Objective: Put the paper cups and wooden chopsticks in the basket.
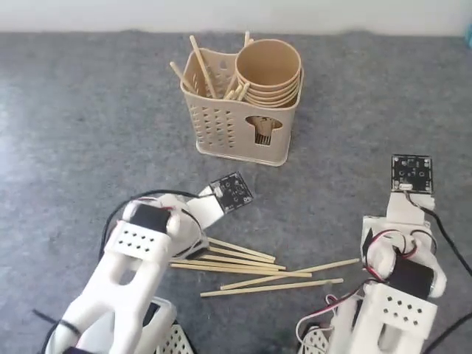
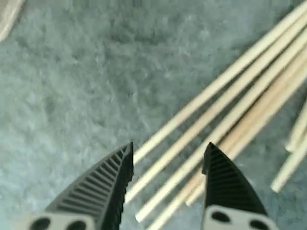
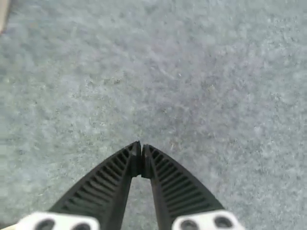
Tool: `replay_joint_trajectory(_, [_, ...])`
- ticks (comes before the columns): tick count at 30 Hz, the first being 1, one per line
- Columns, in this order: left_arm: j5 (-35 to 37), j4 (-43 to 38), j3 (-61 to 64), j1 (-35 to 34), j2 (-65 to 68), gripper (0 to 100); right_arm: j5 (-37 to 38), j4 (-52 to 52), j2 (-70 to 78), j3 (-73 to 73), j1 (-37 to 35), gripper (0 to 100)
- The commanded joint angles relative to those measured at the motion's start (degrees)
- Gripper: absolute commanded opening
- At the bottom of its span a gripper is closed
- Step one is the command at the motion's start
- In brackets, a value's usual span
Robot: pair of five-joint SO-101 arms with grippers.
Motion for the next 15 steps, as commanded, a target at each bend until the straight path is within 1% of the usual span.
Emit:
replay_joint_trajectory(1, [-1.14, -6.07, 2.86, 0.62, 0.18, 22, 0.88, -1.54, -1.10, 0.09, 0.75, 0.9])
replay_joint_trajectory(5, [-2.29, -7.21, 5.76, 0.35, 0.18, 22, 0.79, -1.80, -1.19, -0.09, 0.66, 0.9])
replay_joint_trajectory(8, [-2.11, -10.11, 7.52, 0.35, 0.18, 22, 0.62, -1.89, -1.19, -0.18, 0.66, 0.9])
replay_joint_trajectory(11, [-2.02, -10.99, 7.96, 0.70, 0.18, 22, -0.97, -1.80, -1.19, -0.26, -0.22, 0.9])
replay_joint_trajectory(13, [-1.85, -12.48, 8.84, 2.11, 0.26, 16, -1.14, -1.36, -1.19, -0.26, -0.57, 0.9])
replay_joint_trajectory(15, [-1.85, -13.71, 10.51, 5.10, 0.26, 6, -1.14, -1.36, -1.19, -0.26, -0.57, 0.9])
